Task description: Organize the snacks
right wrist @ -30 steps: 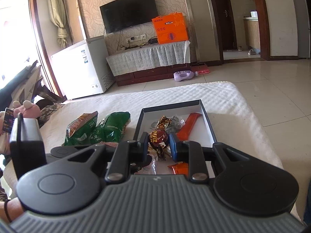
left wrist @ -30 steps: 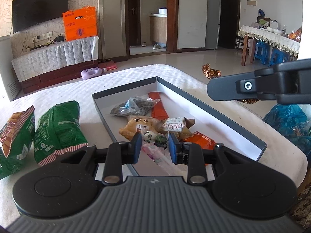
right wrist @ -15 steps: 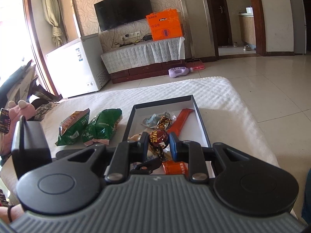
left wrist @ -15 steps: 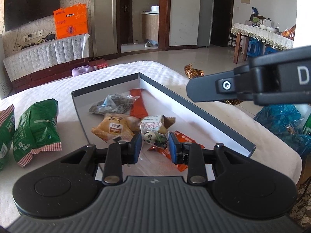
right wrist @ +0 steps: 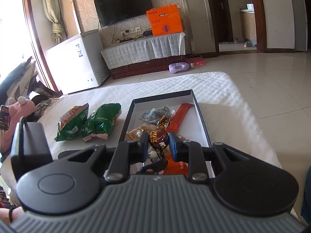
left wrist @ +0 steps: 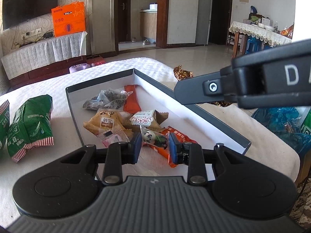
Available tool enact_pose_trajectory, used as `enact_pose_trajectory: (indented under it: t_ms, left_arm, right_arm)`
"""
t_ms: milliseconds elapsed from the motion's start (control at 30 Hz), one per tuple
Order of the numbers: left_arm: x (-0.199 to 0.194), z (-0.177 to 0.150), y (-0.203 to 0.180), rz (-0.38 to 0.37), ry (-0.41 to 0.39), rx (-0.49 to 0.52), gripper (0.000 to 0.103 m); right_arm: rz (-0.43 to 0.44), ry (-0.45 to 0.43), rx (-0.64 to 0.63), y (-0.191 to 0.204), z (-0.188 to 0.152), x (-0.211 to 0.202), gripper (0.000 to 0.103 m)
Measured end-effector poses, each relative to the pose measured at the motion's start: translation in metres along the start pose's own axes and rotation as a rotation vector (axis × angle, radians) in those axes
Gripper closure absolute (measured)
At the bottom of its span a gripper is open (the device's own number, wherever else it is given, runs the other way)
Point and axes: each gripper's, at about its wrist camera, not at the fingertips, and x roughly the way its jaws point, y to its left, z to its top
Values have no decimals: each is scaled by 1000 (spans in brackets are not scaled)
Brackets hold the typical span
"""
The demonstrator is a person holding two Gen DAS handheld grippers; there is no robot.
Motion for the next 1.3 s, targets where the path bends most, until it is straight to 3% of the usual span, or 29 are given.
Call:
enact_pose_trajectory:
  t_ms: [667, 833, 967, 1300]
  left_arm:
    - [7, -5, -8, -31, 21, -10, 66]
    - [7, -6, -8, -27, 30, 1, 54]
    - [3, -6, -8, -17, 11, 22, 36]
    - [-5, -11, -9, -14, 6, 49, 31]
  right_arm:
    - [5, 24, -8, 0, -3, 5, 77]
    - [5, 26, -9, 0, -3, 6, 77]
    - [7, 26, -13, 1, -4, 7, 77]
    - [-5, 45, -5, -2, -5, 14, 77]
